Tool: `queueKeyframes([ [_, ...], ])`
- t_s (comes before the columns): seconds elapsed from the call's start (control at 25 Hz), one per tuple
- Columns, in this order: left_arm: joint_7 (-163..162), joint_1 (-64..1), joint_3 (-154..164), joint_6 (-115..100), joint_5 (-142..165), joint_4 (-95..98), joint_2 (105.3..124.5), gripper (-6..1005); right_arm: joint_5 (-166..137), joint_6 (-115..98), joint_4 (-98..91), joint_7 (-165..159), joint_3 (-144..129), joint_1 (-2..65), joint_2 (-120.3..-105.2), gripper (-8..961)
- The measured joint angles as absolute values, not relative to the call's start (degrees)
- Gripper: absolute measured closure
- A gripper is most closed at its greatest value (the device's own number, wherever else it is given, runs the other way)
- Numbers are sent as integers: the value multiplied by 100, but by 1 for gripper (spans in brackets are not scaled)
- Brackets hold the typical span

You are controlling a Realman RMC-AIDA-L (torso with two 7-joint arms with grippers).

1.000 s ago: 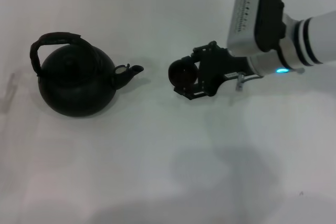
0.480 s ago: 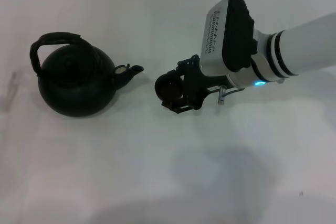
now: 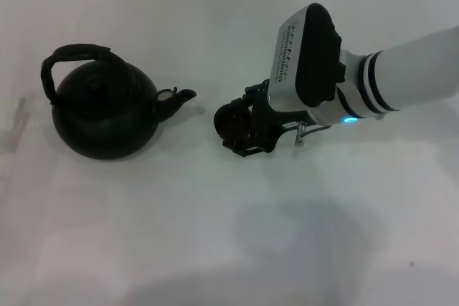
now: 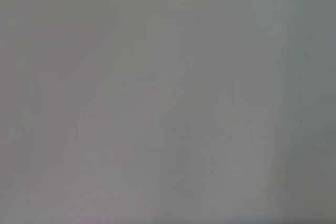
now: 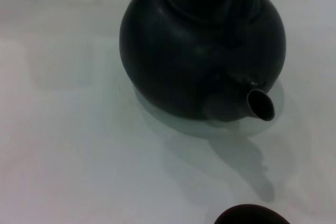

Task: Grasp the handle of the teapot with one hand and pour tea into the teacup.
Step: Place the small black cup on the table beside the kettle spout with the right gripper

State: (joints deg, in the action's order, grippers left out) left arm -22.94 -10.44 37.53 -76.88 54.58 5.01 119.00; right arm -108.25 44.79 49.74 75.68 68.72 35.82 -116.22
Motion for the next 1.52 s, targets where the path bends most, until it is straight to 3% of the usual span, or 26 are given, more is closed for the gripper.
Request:
queueKeyframes([
  [1.52,-2294,-1037,3762,-7628,5458,492,11909,224,-10815,4377,4860,7505,6794,3627,-11592,166],
])
